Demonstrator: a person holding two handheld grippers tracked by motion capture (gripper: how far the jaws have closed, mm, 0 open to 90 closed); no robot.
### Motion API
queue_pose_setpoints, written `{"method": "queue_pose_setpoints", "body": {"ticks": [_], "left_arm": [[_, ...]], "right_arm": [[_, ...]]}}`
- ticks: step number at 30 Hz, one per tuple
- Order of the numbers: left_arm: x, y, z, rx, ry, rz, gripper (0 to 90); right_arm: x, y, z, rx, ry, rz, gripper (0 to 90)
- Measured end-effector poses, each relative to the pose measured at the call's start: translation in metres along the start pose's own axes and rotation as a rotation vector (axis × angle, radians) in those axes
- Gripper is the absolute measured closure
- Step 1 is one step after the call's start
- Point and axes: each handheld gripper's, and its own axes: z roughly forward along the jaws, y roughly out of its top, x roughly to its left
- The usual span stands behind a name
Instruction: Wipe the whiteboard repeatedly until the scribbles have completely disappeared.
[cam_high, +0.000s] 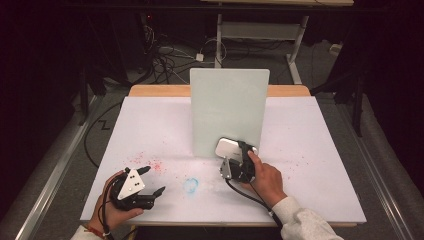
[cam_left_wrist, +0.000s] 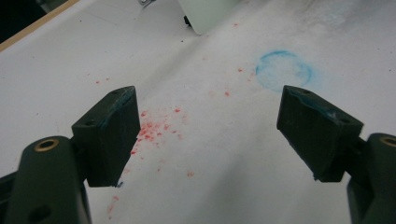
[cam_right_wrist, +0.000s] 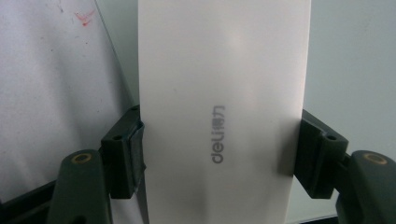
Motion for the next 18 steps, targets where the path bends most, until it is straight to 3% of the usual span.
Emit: {"method": "queue_pose_setpoints", "body": {"ticks": [4, 13, 18], "left_arm": [[0.000, 0.000, 0.001, 0.001, -0.001, -0.002, 20.5], [0.001, 0.001, 0.002, 0.002, -0.007, 0.005, 20.5], [0.000, 0.001, 0.002, 0.001, -0.004, 0.011, 20.5]], "right_arm": [[0.002, 0.008, 0.001, -0.023, -0.009, 0.005, 31.0], [0.016, 0.048, 0.006, -0.075, 0.025, -0.003, 31.0], [0.015, 0.054, 0.006, -0.086, 0.043, 0.050, 31.1]]}}
